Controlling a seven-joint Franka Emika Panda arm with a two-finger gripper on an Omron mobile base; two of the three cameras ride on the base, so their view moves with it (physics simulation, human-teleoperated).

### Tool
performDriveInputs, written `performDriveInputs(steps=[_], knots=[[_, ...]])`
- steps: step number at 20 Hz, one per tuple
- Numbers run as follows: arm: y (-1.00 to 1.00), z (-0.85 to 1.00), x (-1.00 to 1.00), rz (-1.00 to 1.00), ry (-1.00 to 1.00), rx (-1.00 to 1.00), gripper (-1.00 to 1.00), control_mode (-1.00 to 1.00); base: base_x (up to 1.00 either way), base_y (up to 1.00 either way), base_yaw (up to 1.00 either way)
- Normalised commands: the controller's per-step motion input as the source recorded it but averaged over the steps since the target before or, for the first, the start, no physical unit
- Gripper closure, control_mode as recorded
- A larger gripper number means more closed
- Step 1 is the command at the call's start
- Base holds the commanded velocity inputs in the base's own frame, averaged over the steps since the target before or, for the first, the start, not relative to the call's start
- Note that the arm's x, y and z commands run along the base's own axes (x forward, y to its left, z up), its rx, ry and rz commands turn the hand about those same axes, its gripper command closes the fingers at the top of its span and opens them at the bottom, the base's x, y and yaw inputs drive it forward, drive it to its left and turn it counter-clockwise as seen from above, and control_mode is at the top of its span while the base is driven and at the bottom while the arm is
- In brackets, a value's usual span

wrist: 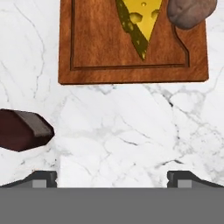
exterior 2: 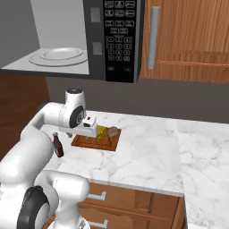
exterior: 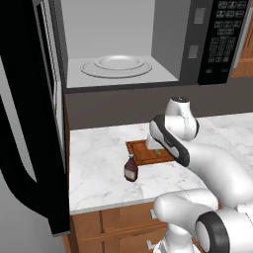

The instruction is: Retrieve the reheated potato from the microwave, then place the potato, cheese, and condiment on the cutting board.

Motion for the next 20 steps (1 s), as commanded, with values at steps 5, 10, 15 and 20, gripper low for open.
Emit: performDriveInputs(steps=[5, 10, 15, 20], knots=[[0.18, 0.19, -0.30, 0.00, 0.00, 0.00, -1.00, -1.00, 0.00, 0.00, 0.00], [0.17, 0.15, -0.28, 0.00, 0.00, 0.00, -1.00, -1.00, 0.00, 0.00, 0.00], [0.19, 0.16, -0.19, 0.00, 0.00, 0.00, -1.00, -1.00, 0.00, 0.00, 0.00], [0.20, 0.14, -0.11, 0.00, 0.00, 0.00, -1.00, -1.00, 0.00, 0.00, 0.00]])
